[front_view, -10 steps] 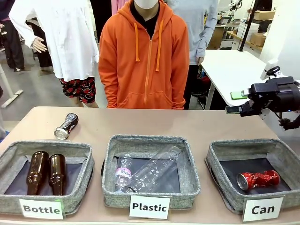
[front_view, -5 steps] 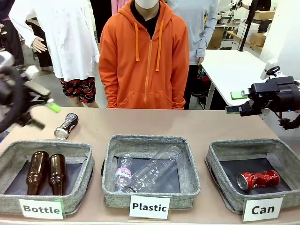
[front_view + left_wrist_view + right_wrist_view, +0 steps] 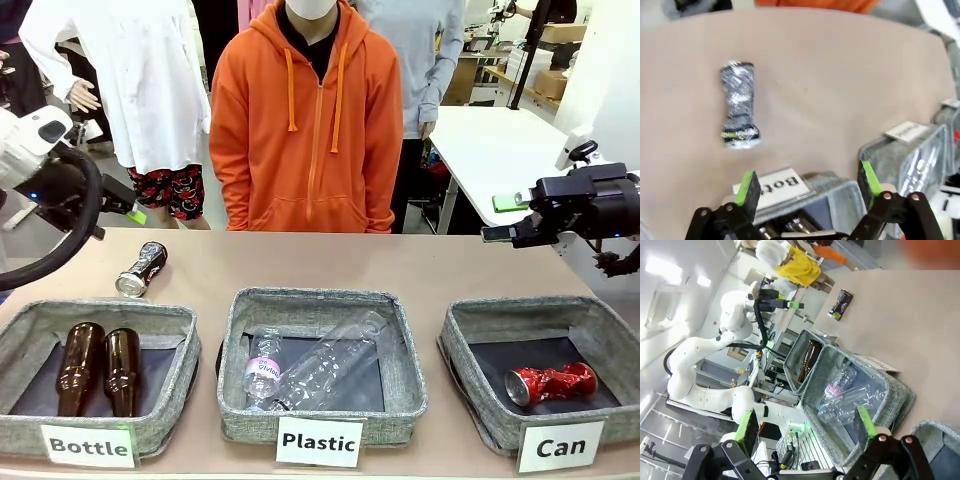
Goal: Sort the can waste into the basket.
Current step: Pick up the can waste from the table and place it in the right Fabric basket.
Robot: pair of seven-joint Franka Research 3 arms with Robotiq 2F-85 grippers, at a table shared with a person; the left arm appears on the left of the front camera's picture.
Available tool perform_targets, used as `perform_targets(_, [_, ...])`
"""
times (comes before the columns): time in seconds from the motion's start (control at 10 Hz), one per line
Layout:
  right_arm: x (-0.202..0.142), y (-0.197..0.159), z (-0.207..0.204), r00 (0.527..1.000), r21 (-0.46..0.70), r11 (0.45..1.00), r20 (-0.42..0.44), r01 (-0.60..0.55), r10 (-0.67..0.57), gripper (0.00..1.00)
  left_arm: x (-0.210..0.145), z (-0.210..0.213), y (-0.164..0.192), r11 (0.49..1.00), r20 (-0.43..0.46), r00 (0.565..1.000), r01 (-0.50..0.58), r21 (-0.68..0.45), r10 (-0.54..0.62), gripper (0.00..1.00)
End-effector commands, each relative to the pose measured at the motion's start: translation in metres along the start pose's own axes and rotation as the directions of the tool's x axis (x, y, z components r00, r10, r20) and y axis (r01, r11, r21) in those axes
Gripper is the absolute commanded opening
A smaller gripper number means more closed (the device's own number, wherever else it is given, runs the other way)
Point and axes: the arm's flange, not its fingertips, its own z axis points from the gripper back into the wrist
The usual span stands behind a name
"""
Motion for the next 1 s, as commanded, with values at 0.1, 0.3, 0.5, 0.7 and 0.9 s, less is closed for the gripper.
perform_targets(0.1, [0.002, 0.001, 0.004, 1.0, 0.005, 1.0, -0.012, -0.002, 0.002, 1.0, 0.0, 0.0, 0.0, 1.0, 0.0, 1.0, 0.0, 0.0, 0.0, 1.0])
perform_targets(0.3, [0.002, 0.001, 0.004, 1.0, 0.005, 1.0, -0.012, -0.002, 0.002, 1.0, 0.029, -0.034, -0.001, 0.991, -0.041, 0.997, -0.062, 0.118, 0.067, 1.0])
perform_targets(0.5, [0.002, 0.001, 0.004, 1.0, 0.005, 1.0, -0.012, -0.002, 0.002, 1.0, 0.052, -0.082, 0.008, 0.977, -0.167, 0.979, -0.086, 0.197, 0.12, 1.0])
perform_targets(0.7, [0.002, 0.001, 0.004, 1.0, 0.005, 1.0, -0.012, -0.002, 0.002, 1.0, 0.064, -0.108, 0.022, 0.944, -0.114, 0.978, -0.131, 0.304, 0.173, 1.0])
perform_targets(0.9, [0.002, 0.001, 0.004, 1.0, 0.005, 1.0, -0.012, -0.002, 0.002, 1.0, 0.065, -0.132, 0.03, 0.935, -0.139, 0.983, -0.063, 0.35, 0.118, 1.0])
